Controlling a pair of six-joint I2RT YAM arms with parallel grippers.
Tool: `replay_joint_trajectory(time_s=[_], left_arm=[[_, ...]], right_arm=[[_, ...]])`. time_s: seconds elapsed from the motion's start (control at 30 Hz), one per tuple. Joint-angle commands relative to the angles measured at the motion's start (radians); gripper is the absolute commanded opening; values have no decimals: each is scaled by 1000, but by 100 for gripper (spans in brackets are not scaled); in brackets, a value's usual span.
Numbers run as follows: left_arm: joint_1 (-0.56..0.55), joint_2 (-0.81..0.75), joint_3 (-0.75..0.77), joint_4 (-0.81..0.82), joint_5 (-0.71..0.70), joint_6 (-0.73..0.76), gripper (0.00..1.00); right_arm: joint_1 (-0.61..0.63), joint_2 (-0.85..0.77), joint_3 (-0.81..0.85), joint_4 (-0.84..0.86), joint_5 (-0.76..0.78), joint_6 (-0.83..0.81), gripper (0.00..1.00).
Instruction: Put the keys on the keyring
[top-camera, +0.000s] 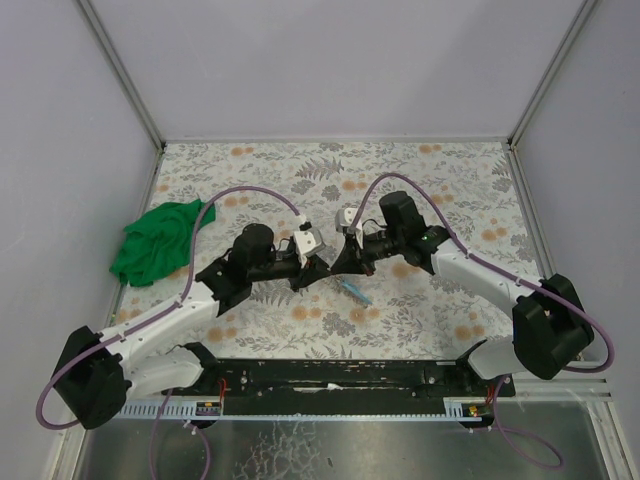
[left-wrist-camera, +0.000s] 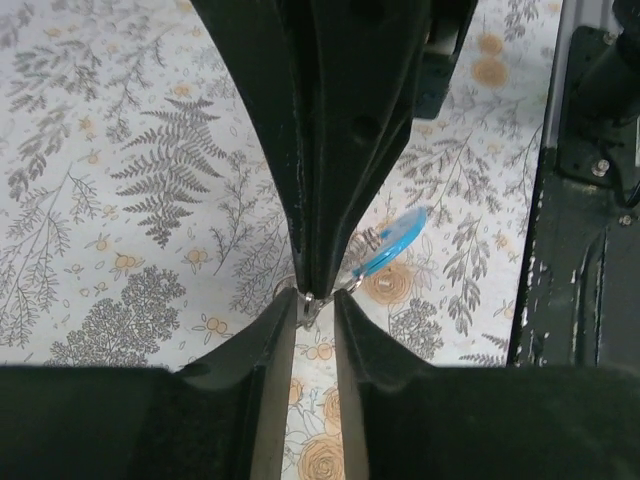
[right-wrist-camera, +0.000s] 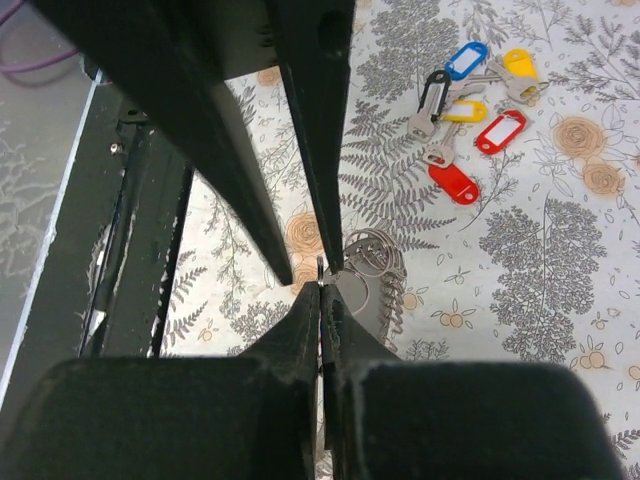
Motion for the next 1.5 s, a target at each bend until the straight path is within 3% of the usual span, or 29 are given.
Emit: replay_joint_trajectory(time_s=[0.0,0.17,0.37,0.53,0.67,0.97,1.47], left_arm=[[-13,-73,-50,151,-75,-94,26],[-10,-192,-215,411,-198,-257,37],[-9,-303,-436,728,-275,-474,40],[-10,-273,-561,988,-271,-601,38],[-10,-207,-556,1046,-270,-624,36],[-9,-67,-510,1164,-287,-656,27],[39,141,-523,1288,-262,-726,25]], right_arm=[[0,-39,-25,178,25,153,0],[0,-108,-174,492,93,344,0],[0,-152,-326,864,166,541,0],[0,-147,-437,1177,244,708,0],[0,-104,-501,1425,287,829,0],[2,-29,-514,1534,253,890,0],[21,143,-597,1729,249,892,0]])
